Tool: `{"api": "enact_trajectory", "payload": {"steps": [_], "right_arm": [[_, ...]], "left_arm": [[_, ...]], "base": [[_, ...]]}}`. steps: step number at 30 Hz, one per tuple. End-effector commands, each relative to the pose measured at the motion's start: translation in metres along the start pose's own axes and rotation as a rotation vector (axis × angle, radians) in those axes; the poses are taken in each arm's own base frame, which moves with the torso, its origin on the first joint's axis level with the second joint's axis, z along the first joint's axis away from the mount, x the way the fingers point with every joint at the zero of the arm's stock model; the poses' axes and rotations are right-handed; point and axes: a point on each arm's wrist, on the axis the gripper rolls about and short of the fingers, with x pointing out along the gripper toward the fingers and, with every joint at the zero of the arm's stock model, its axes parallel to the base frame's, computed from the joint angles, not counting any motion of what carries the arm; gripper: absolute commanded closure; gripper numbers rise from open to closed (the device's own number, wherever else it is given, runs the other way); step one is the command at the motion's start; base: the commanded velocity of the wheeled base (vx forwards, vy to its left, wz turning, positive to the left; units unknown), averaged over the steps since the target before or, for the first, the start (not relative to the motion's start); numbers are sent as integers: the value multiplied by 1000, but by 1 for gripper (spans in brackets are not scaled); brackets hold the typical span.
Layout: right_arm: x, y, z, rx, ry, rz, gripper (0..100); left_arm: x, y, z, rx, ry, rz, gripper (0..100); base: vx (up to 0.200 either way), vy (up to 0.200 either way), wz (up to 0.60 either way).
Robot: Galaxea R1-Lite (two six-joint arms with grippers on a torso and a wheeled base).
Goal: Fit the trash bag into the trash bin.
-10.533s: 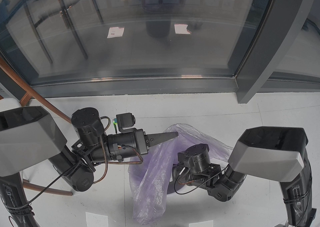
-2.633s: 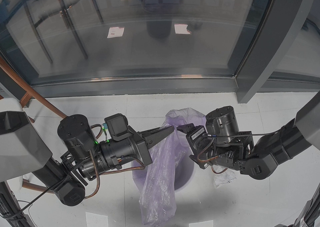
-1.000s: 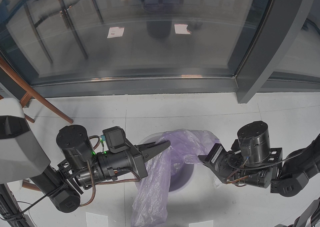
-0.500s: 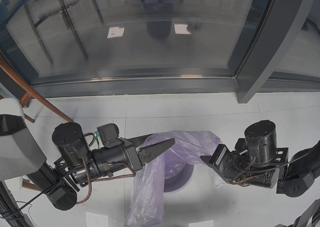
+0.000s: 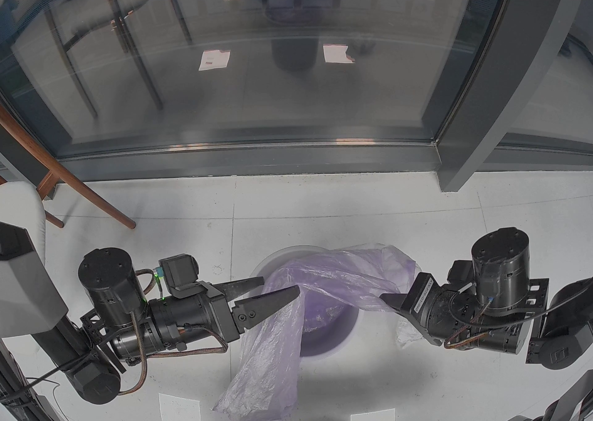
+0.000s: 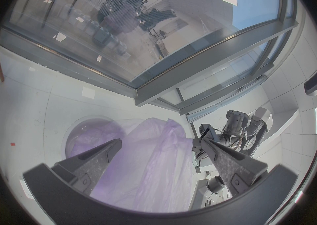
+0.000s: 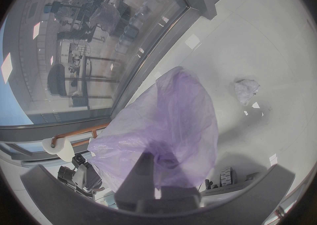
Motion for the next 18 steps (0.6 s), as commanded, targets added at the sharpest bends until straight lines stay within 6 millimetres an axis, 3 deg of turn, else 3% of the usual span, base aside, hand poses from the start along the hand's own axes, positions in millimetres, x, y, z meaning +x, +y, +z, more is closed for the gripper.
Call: {"api": "enact_trajectory", "payload": {"steps": [1, 8, 18], "right_arm": [[-1, 0, 0, 1, -1, 3, 100], [-1, 0, 0, 1, 0, 2, 100], [0, -1, -1, -1, 4, -6, 100]], "left_arm": [[-8, 8, 1, -11, -10, 36, 0], [-14, 15, 3, -20, -23, 71, 0], [-25, 17, -10, -52, 28, 107, 0]], "base": [[0, 0, 0], [0, 0, 0], [0, 0, 0]]}}
